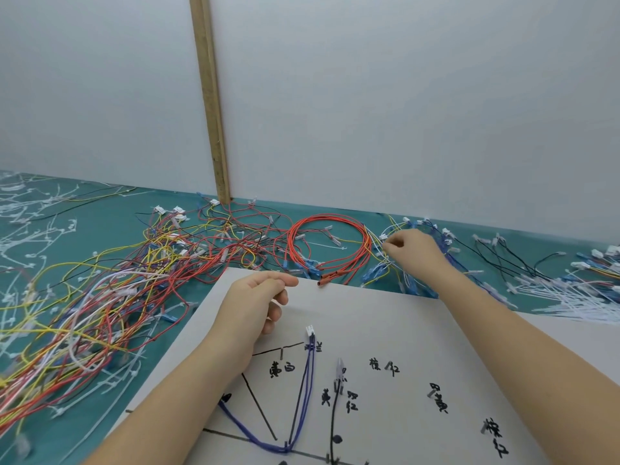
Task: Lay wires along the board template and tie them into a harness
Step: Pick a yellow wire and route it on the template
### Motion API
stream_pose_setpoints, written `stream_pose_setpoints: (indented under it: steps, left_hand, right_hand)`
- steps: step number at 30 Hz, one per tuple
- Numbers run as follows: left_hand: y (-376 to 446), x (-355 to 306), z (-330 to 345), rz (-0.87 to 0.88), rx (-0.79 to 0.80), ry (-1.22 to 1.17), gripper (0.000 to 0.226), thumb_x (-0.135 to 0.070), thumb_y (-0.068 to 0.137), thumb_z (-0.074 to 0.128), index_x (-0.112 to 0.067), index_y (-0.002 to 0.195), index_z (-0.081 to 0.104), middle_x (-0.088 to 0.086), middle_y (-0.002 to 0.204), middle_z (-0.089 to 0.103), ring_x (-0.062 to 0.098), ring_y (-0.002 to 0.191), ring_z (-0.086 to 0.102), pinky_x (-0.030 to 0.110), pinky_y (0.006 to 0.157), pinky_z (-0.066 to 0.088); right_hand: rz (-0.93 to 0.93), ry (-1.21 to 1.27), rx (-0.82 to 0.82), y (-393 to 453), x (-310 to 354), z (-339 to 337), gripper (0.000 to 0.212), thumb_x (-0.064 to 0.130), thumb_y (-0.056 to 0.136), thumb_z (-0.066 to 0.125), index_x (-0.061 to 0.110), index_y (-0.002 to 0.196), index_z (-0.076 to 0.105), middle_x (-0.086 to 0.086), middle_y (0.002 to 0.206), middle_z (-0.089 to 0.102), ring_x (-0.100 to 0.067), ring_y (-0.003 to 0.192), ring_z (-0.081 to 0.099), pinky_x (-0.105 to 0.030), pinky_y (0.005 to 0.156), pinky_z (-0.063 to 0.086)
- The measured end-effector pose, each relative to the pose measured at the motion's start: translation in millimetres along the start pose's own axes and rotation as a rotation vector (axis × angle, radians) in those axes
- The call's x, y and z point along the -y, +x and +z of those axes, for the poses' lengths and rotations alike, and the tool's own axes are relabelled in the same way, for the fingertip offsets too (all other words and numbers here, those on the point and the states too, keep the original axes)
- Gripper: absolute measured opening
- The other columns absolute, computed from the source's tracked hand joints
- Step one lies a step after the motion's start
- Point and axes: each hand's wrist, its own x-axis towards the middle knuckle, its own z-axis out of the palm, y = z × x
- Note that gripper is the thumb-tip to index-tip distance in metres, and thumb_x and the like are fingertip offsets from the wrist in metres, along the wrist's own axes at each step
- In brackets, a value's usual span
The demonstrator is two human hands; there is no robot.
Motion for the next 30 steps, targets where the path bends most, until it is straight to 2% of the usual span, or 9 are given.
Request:
stream_pose_setpoints:
  steps: [2, 5, 9, 13, 19, 23, 25, 28, 30]
  left_hand:
    - [-1, 0, -1, 0.001, -0.003, 0.004, 0.032, -0.003, 0.089, 0.043, -0.016, 0.075, 0.068, -0.005, 0.054, 0.05, 0.008, 0.04, 0.038, 0.016, 0.035, 0.026]
    - [-1, 0, 0, -0.005, -0.004, 0.004, 0.032, -0.003, 0.089, 0.043, -0.016, 0.075, 0.068, -0.005, 0.054, 0.05, 0.008, 0.04, 0.038, 0.017, 0.036, 0.026]
    - [0, 0, 1, -0.017, 0.002, -0.003, 0.031, -0.002, 0.09, 0.042, -0.014, 0.076, 0.068, -0.005, 0.053, 0.05, 0.008, 0.039, 0.037, 0.015, 0.035, 0.025]
    - [1, 1, 2, -0.02, 0.004, 0.012, 0.031, -0.003, 0.09, 0.043, -0.015, 0.076, 0.068, -0.006, 0.052, 0.05, 0.008, 0.039, 0.037, 0.015, 0.034, 0.025]
    - [0, 1, 0, -0.019, 0.007, 0.021, 0.031, -0.003, 0.089, 0.043, -0.015, 0.077, 0.068, -0.005, 0.054, 0.05, 0.008, 0.04, 0.038, 0.016, 0.034, 0.026]
    - [0, 2, 0, -0.016, 0.014, 0.018, 0.031, -0.003, 0.089, 0.043, -0.016, 0.076, 0.068, -0.005, 0.054, 0.05, 0.007, 0.039, 0.038, 0.016, 0.034, 0.026]
    - [1, 2, 1, -0.017, 0.02, 0.023, 0.031, -0.003, 0.089, 0.043, -0.016, 0.076, 0.068, -0.005, 0.054, 0.05, 0.007, 0.039, 0.038, 0.016, 0.034, 0.025]
    - [1, 2, 2, -0.016, 0.018, 0.031, 0.032, -0.003, 0.089, 0.043, -0.017, 0.076, 0.068, -0.006, 0.054, 0.05, 0.006, 0.039, 0.038, 0.015, 0.034, 0.025]
    - [0, 2, 1, -0.014, 0.019, 0.033, 0.032, -0.003, 0.089, 0.043, -0.017, 0.075, 0.068, -0.006, 0.055, 0.05, 0.006, 0.039, 0.038, 0.015, 0.034, 0.025]
  right_hand:
    - [-0.005, -0.094, 0.075, 1, 3, 7, 0.024, 0.027, 0.086, 0.06, 0.005, 0.092, 0.07, -0.009, 0.093, 0.069, -0.024, 0.092, 0.06, -0.033, 0.079, 0.045]
    - [0.016, -0.182, 0.058, 1, 3, 11, 0.015, 0.013, 0.083, 0.057, 0.004, 0.084, 0.07, -0.012, 0.089, 0.068, -0.027, 0.09, 0.06, -0.033, 0.075, 0.047]
    - [0.174, 0.069, -0.044, 3, -1, 1, 0.023, 0.007, 0.081, 0.05, 0.007, 0.058, 0.047, -0.014, 0.062, 0.049, -0.02, 0.06, 0.039, -0.026, 0.057, 0.031]
    - [0.104, 0.094, -0.128, 7, 1, -7, 0.018, 0.01, 0.083, 0.047, 0.001, 0.068, 0.053, -0.022, 0.072, 0.056, -0.029, 0.067, 0.045, -0.031, 0.06, 0.038]
    - [0.071, -0.274, 0.117, 13, 2, 12, 0.024, 0.031, 0.082, 0.062, 0.009, 0.088, 0.069, -0.013, 0.094, 0.068, -0.031, 0.102, 0.053, -0.036, 0.083, 0.047]
    - [0.188, -0.019, 0.004, 13, -9, 10, 0.026, 0.02, 0.085, 0.058, -0.002, 0.08, 0.07, -0.019, 0.074, 0.062, -0.029, 0.074, 0.056, -0.03, 0.066, 0.042]
    - [0.235, 0.224, -0.056, 15, -12, 5, 0.029, 0.02, 0.085, 0.059, -0.007, 0.091, 0.069, -0.028, 0.081, 0.062, -0.03, 0.069, 0.053, -0.03, 0.065, 0.043]
    - [0.25, 0.712, -0.119, 14, -9, -6, 0.022, 0.017, 0.086, 0.062, 0.0, 0.098, 0.069, -0.014, 0.083, 0.063, -0.013, 0.061, 0.048, -0.016, 0.049, 0.039]
    - [0.208, 0.984, -0.146, 12, -3, -15, 0.018, 0.013, 0.09, 0.058, 0.006, 0.104, 0.065, -0.004, 0.08, 0.064, -0.008, 0.066, 0.051, -0.013, 0.056, 0.041]
